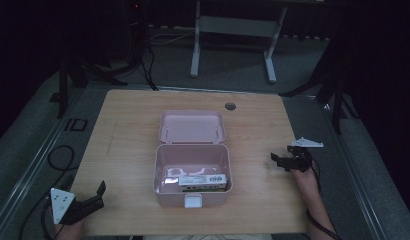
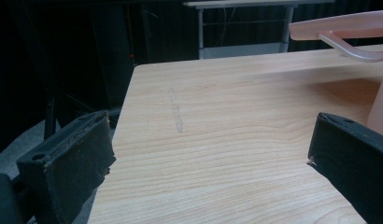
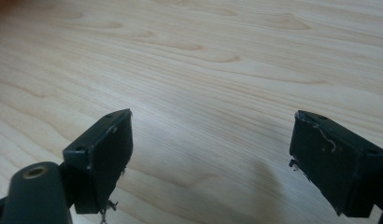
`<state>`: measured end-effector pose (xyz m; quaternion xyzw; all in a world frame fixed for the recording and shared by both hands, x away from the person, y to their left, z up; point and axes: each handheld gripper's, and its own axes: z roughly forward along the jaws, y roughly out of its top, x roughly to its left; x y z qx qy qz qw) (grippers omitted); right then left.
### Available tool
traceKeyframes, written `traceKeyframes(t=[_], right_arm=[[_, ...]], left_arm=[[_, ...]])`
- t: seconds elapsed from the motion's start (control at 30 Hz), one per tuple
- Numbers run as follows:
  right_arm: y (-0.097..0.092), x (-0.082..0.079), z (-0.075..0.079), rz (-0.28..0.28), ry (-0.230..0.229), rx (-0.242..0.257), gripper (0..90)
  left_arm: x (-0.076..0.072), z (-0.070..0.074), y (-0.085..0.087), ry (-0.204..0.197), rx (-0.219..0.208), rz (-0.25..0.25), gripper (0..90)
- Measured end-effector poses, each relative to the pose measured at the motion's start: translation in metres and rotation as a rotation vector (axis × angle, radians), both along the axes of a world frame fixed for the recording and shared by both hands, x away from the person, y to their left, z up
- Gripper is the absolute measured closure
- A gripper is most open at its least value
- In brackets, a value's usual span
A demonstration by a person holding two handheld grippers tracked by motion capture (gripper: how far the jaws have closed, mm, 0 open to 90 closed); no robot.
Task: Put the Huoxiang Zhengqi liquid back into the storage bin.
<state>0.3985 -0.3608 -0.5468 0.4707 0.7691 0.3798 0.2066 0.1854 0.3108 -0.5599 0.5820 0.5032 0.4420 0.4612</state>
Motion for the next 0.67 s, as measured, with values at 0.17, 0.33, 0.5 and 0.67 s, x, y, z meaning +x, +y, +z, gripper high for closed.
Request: traceKeyframes(t=[0.17,0.33,0.5,0.67], right_arm=[[-0.008,0.000,-0.002,-0.033,0.003,0.012,13.7],[-0.013,0.002,-0.003,-0.032,0.031,0.085,13.8],[-0.012,0.002,-0.003,-0.036,0.032,0.082,13.5],[-0.012,0.002,-0.004,-0.043,0.031,0.060,13.3]], left_arm=[[0.000,0.000,0.000,0.000,-0.002,-0.002,0.2],[0.000,0.000,0.001,-0.002,-0.004,-0.002,0.2],[0.000,0.000,0.001,-0.002,-0.005,-0.003,0.2],[0.000,0.000,0.001,-0.002,-0.006,-0.004,0.2]])
